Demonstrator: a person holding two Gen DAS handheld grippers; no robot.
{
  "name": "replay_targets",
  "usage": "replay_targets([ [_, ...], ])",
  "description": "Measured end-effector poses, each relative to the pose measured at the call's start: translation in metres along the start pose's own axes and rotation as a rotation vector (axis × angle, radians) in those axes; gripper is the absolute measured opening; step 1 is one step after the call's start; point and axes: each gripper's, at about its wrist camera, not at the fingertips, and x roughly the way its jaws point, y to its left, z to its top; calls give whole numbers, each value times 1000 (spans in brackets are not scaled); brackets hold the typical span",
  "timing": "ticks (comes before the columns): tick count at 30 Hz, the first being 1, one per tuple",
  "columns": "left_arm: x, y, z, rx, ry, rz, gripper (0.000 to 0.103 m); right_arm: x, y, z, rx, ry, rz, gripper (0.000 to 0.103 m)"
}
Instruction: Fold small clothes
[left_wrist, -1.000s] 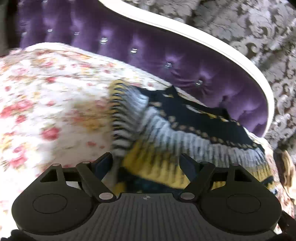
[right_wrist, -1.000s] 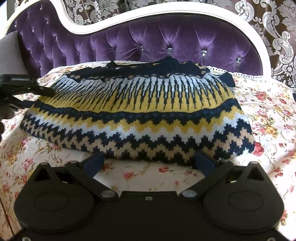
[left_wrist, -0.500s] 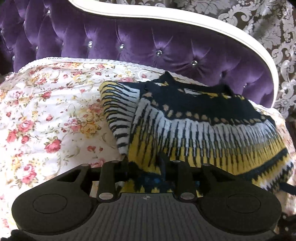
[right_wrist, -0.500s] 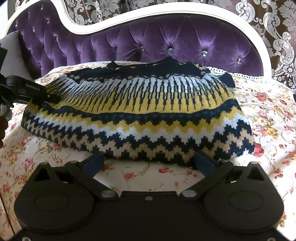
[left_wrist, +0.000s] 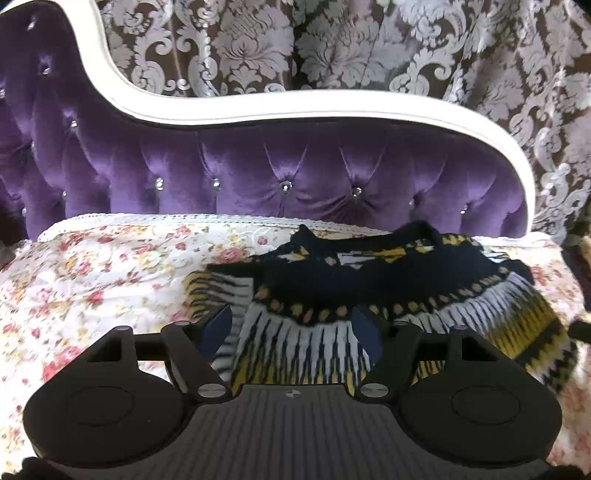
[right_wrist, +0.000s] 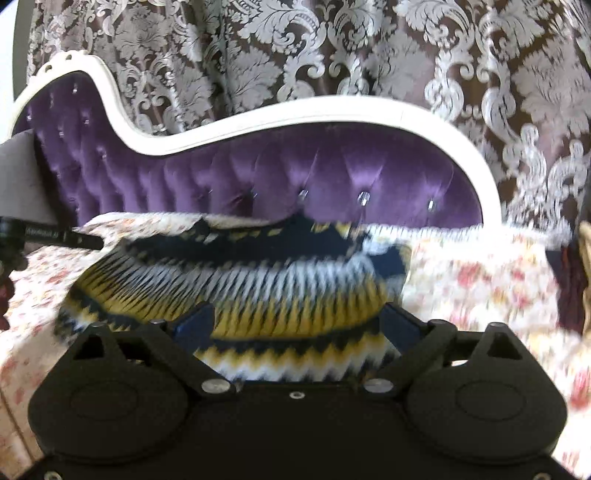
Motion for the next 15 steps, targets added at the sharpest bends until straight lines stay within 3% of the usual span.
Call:
replay_targets([
  [2, 13, -3, -1, 21, 13, 21, 74, 25, 0, 11, -12, 10, 5, 74],
  [8, 59, 15, -14, 39, 95, 152, 74, 89, 6, 21, -79, 63, -7, 61],
  [10, 72, 27, -21, 29, 130, 160, 85, 112, 1, 19, -86, 109, -38, 60],
  [11, 75, 35, -24, -3, 124, 152, 96, 118, -2, 15, -90, 132, -72, 58],
  [13, 79, 52, -27, -110, 143, 118, 101, 132, -15, 8, -80, 151, -119, 58],
  [15, 79, 51, -27, -76, 145, 122, 103, 132, -26, 6, -23, 139, -109, 58],
])
